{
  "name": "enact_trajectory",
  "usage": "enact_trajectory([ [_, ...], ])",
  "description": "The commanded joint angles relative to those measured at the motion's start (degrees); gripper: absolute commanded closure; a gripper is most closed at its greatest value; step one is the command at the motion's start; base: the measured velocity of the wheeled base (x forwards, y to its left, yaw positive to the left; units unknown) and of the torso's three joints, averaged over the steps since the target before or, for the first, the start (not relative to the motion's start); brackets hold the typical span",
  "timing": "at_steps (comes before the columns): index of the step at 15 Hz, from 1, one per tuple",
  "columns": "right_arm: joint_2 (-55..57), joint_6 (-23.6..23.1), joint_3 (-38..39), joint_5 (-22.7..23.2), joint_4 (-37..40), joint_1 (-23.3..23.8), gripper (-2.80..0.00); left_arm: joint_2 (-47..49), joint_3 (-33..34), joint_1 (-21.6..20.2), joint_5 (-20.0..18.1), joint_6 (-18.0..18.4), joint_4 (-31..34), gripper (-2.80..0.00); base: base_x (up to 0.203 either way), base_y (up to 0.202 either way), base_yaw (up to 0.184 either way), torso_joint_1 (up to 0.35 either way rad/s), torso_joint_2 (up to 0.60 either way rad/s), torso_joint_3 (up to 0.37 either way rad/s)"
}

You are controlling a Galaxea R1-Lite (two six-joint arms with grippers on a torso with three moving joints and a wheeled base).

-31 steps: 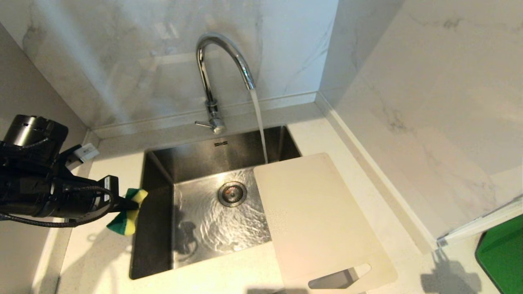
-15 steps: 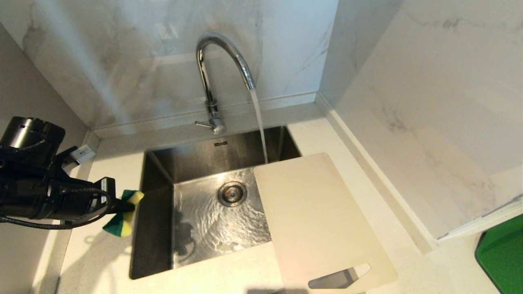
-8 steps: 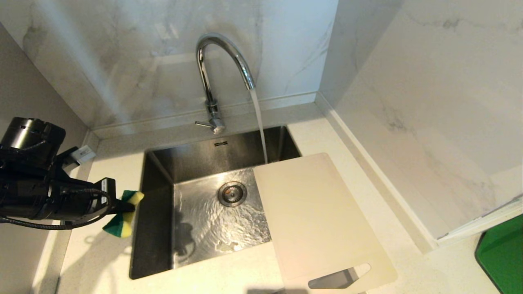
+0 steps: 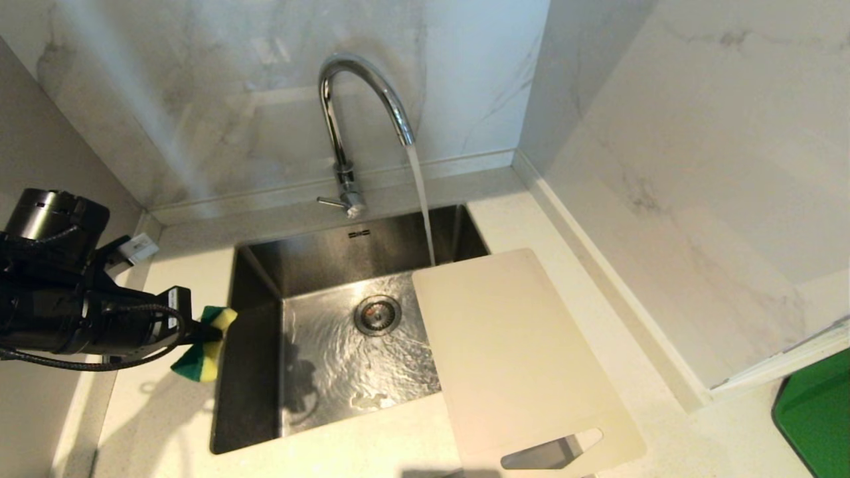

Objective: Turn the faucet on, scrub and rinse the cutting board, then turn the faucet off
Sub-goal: Put down the cleaning cloth

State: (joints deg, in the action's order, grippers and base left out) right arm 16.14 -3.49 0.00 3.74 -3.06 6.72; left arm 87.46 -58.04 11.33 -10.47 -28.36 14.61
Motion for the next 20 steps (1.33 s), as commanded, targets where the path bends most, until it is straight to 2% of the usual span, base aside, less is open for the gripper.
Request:
enact_trajectory([
  [1,0.2,-0.1,0.1,0.0,0.0,-0.8,0.0,0.3,-0.1,0.0,-0.1,-0.1,-1.2,0.0,0.0,0.0,0.0,0.0,0.0,0.0],
  [4,-3.9,1.8,0.0,-0.9,0.2,-7.9,0.0,0.3,-0.1,0.0,-0.1,0.0,-1.4,0.0,0.0,0.0,0.0,0.0,0.0,0.0],
  [6,-8.2,2.5,0.0,-2.0,0.3,-7.9,0.0,0.5,-0.1,0.0,-0.1,0.1,-1.4,0.0,0.0,0.0,0.0,0.0,0.0,0.0],
  [9,-16.7,0.1,-0.2,-2.3,3.4,-7.2,0.0,0.5,-0.1,0.0,0.0,0.2,-1.4,0.0,0.0,0.0,0.0,0.0,0.0,0.0],
  [11,-16.1,-2.3,0.1,-2.1,3.5,-6.9,0.0,0.3,0.0,-0.1,0.7,1.6,-1.4,0.0,0.0,0.0,0.0,0.0,0.0,0.0],
  [13,-16.1,-2.8,0.1,-1.7,3.5,-6.9,0.0,0.3,-0.1,-0.2,2.7,2.1,-1.4,0.0,0.0,0.0,0.0,0.0,0.0,0.0],
  [15,-16.1,-2.8,0.1,-1.5,3.5,-6.9,0.0,-0.2,-1.0,-0.3,4.3,5.0,-0.9,0.0,0.0,0.0,0.0,0.0,0.0,0.0],
  [17,-16.1,-2.7,0.1,-1.5,3.5,-6.9,0.0,-0.8,-3.6,-0.3,8.2,7.6,3.6,0.0,0.0,0.0,0.0,0.0,0.0,0.0],
  [20,-16.1,-2.4,0.1,-1.5,3.5,-6.9,0.0,-0.5,-10.0,-1.6,9.8,12.3,16.7,0.0,0.0,0.0,0.0,0.0,0.0,0.0],
])
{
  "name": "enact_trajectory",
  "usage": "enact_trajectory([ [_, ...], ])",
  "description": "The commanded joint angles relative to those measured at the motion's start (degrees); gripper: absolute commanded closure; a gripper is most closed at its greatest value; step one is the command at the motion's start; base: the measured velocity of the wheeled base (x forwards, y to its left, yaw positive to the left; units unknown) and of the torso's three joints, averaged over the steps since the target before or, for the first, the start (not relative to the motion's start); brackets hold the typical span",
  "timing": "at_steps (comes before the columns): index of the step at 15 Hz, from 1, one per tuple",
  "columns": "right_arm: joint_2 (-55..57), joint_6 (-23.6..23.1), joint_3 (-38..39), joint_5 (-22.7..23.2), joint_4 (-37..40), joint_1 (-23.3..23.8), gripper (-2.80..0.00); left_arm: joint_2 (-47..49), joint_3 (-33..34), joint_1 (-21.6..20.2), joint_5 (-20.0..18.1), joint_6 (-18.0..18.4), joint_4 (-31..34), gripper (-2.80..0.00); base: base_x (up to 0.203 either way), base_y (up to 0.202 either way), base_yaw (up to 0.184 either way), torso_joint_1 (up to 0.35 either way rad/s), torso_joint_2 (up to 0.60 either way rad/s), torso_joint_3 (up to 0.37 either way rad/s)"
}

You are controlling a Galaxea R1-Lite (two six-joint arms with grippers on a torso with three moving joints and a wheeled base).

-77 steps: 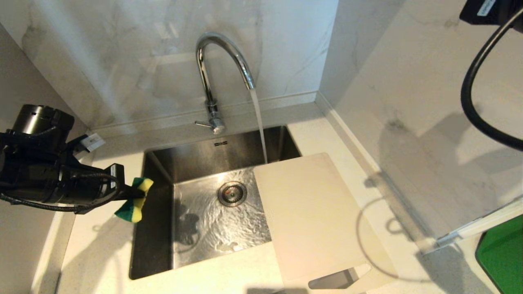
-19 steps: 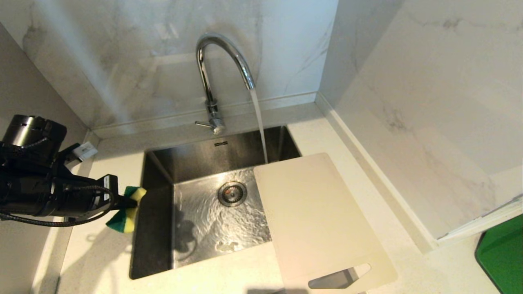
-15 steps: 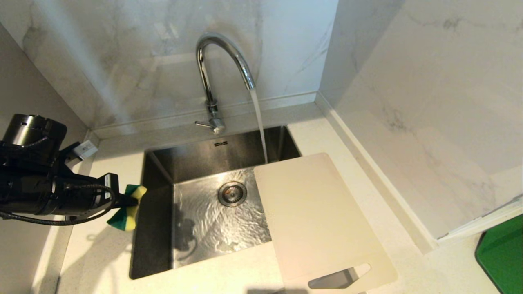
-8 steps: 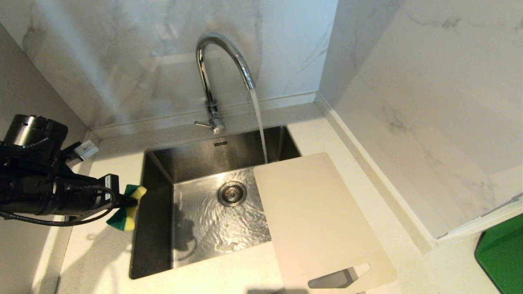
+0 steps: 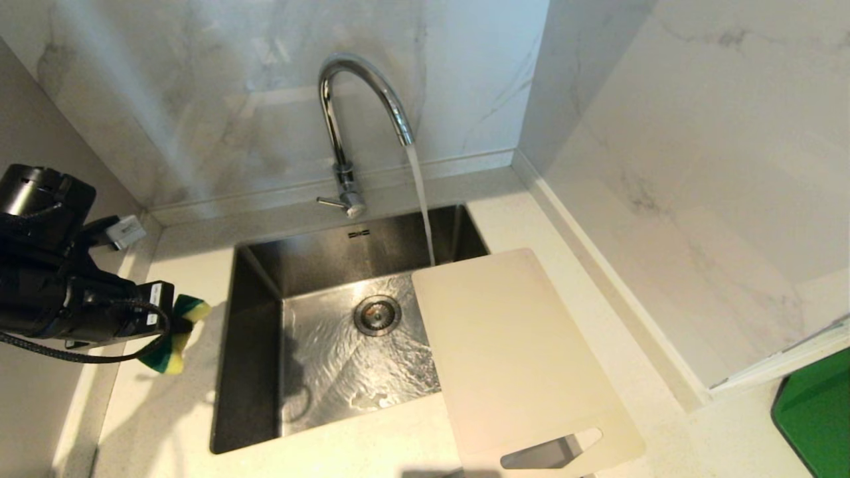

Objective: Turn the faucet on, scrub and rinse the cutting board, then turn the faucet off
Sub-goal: Put down the cleaning cloth

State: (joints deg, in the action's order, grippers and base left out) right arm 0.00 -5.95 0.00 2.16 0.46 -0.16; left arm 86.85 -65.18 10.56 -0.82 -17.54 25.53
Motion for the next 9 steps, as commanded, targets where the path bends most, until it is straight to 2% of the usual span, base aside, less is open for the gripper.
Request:
enact_trajectory([
  [1,0.0,0.4,0.1,-0.1,0.0,0.0,0.0,0.8,-3.7,-2.4,0.1,5.0,8.8,0.0,0.0,0.0,0.0,0.0,0.0,0.0],
  [2,0.0,1.4,0.0,-0.4,0.0,0.0,0.0,2.2,-3.8,-4.4,-0.2,6.9,9.8,0.0,0.0,0.0,0.0,0.0,0.0,0.0],
  [5,0.0,2.4,0.0,-0.6,-0.1,0.0,0.0,7.9,-3.5,-9.8,-2.3,7.8,10.1,0.0,0.0,0.0,0.0,0.0,0.0,0.0],
  [7,0.0,2.4,0.1,-0.6,-0.1,0.0,0.0,11.3,-1.8,-11.5,-5.0,7.9,9.9,0.0,0.0,0.0,0.0,0.0,0.0,0.0],
  [9,0.0,2.4,0.0,-0.7,-0.1,0.0,0.0,13.1,-0.4,-11.7,-5.5,7.8,7.8,0.0,0.0,0.0,0.0,0.0,0.0,0.0],
])
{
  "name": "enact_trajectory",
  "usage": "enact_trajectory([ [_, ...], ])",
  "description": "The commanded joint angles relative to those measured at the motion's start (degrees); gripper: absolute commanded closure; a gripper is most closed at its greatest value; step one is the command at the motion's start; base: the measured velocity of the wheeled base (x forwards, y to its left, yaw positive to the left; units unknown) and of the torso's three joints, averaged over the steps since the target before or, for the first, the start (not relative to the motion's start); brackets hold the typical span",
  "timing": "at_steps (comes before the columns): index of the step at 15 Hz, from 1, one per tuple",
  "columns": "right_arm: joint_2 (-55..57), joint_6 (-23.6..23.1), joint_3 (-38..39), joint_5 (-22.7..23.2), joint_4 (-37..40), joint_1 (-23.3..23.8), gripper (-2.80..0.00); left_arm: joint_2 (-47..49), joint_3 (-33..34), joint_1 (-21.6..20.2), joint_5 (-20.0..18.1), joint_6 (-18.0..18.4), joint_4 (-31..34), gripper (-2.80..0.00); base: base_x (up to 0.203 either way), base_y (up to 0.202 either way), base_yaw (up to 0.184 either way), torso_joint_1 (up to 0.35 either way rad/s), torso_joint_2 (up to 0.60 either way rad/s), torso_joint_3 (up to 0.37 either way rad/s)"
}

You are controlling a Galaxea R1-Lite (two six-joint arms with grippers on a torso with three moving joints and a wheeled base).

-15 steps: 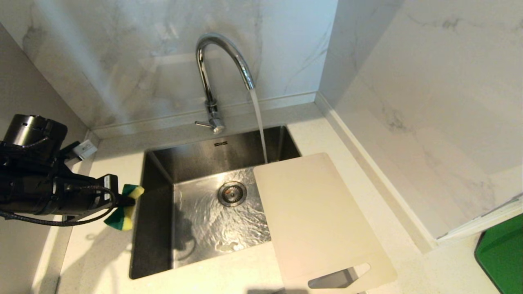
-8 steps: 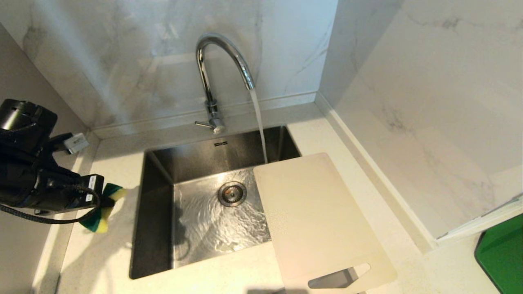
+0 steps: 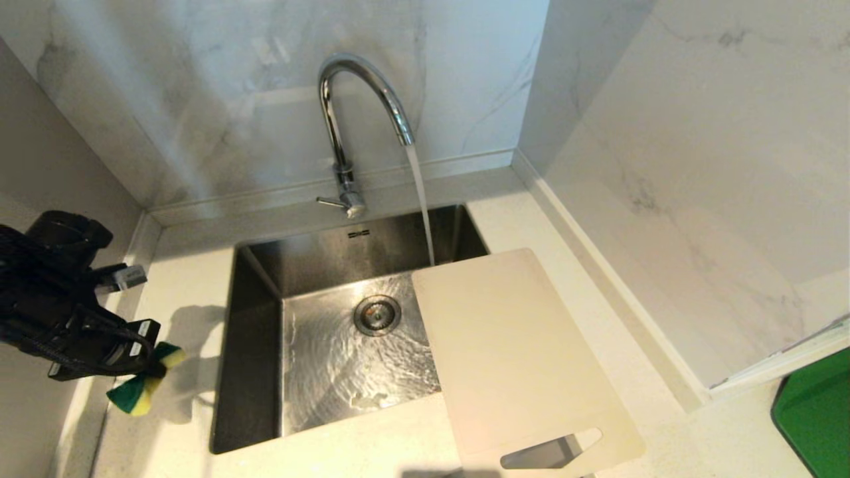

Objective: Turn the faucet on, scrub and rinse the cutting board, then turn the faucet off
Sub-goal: Put down the cleaning cloth

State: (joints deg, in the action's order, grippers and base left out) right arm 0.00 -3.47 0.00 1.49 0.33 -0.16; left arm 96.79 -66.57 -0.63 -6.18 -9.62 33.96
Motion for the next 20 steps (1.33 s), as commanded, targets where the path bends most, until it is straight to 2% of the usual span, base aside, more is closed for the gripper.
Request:
enact_trajectory([
  [1,0.0,0.0,0.0,0.0,0.0,0.0,0.0,4.2,1.4,-0.6,-0.2,-0.1,-1.9,0.0,0.0,0.0,0.0,0.0,0.0,0.0],
  [9,0.0,0.7,0.0,-0.1,-0.1,0.0,0.0,11.7,2.1,-4.1,-0.3,1.4,-6.5,0.0,0.0,0.0,0.0,0.0,0.0,0.0],
  [12,0.0,0.7,0.0,-0.1,-0.1,0.0,0.0,11.3,2.1,-4.3,-2.4,1.4,-6.5,0.0,0.0,0.0,0.0,0.0,0.0,0.0],
  [13,0.0,0.7,0.0,-0.1,-0.1,0.0,0.0,11.3,2.1,-4.3,-2.5,1.4,-6.5,-2.8,0.0,0.0,0.0,0.0,0.0,0.0],
  [20,0.0,0.7,0.0,-0.1,-0.1,0.0,0.0,7.3,3.3,-4.9,-2.7,1.4,-6.4,-2.8,0.0,0.0,0.0,0.0,0.0,0.0],
])
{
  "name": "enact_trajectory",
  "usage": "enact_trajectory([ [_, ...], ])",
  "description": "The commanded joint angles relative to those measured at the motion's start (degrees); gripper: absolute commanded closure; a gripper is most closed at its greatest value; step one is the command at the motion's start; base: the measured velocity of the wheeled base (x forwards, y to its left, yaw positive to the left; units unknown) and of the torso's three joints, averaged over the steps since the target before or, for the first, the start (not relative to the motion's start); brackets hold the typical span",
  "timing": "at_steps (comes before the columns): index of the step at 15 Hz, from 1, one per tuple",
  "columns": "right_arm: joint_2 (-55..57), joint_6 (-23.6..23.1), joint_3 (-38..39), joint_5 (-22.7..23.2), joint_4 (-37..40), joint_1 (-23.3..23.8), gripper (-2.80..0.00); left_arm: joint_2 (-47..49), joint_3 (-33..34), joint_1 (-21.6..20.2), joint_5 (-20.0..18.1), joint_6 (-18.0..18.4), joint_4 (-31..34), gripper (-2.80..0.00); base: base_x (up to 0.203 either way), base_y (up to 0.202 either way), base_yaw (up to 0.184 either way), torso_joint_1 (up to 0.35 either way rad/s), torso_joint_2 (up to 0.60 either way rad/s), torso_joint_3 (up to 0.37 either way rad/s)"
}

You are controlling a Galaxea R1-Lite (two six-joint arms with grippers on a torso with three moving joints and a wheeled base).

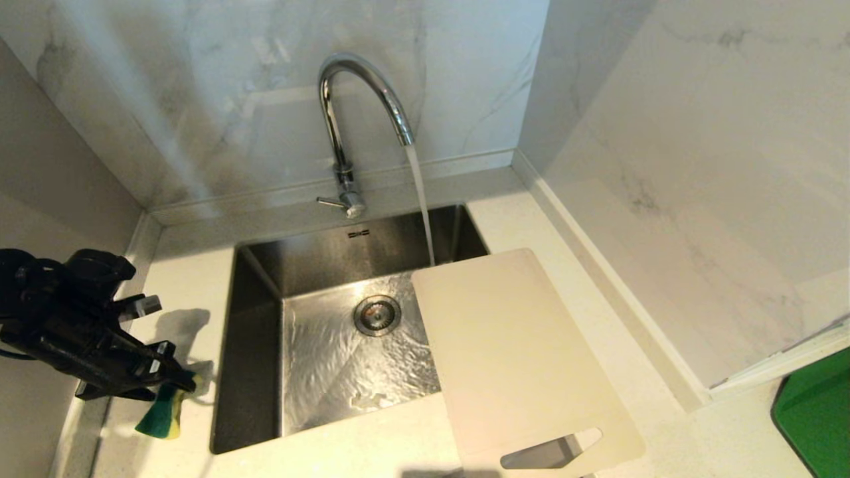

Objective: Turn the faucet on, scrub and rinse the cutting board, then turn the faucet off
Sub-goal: Put down the cleaning cloth, then turn off the tap

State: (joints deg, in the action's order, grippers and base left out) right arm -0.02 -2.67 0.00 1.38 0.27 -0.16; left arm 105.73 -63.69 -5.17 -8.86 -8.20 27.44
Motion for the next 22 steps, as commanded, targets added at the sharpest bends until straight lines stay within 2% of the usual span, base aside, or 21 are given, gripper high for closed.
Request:
enact_trajectory([
  [1,0.0,-0.1,0.0,0.0,0.0,0.0,0.0,-2.5,0.5,-0.8,0.0,-0.1,0.2,-2.8,0.0,0.0,0.0,0.0,0.0,0.0],
  [5,0.0,-0.2,0.0,0.1,0.0,0.0,0.0,-10.0,-0.2,-1.1,-2.5,-0.1,0.3,-2.8,0.0,0.0,0.0,0.0,0.0,0.0],
  [8,0.0,-0.2,0.0,0.1,0.0,0.0,0.0,-14.8,-3.5,1.8,-3.0,-0.7,3.1,-2.8,0.0,0.0,0.0,0.0,0.0,0.0],
  [9,0.0,-0.2,0.0,0.1,0.0,0.0,0.0,-15.4,-4.8,2.7,-3.0,-1.7,4.2,-1.04,0.0,0.0,0.0,0.0,0.0,0.0],
  [10,0.0,-0.3,0.1,0.2,0.0,0.0,0.0,-15.8,-6.0,3.5,-3.0,-2.9,4.9,0.0,0.0,0.0,0.0,0.0,0.0,0.0],
  [12,0.0,-0.3,0.0,0.2,0.0,0.0,0.0,-16.6,-7.0,5.2,-3.0,-4.0,5.0,0.0,0.0,0.0,0.0,0.0,0.0,0.0],
  [15,0.0,-0.4,0.1,0.3,0.0,0.0,0.0,-17.6,-9.4,9.3,-3.0,-8.2,3.9,0.0,0.0,0.0,0.0,0.0,0.0,0.0],
  [19,0.0,-0.2,0.1,0.1,0.0,0.0,0.0,-18.7,-9.8,14.0,-2.8,-8.8,0.7,0.0,0.0,0.0,0.0,0.0,0.0,0.0],
  [22,0.0,-0.1,0.1,0.1,0.0,0.0,0.0,-18.8,-9.7,16.7,-2.5,-8.4,-4.7,0.0,0.0,0.0,0.0,0.0,0.0,0.0],
])
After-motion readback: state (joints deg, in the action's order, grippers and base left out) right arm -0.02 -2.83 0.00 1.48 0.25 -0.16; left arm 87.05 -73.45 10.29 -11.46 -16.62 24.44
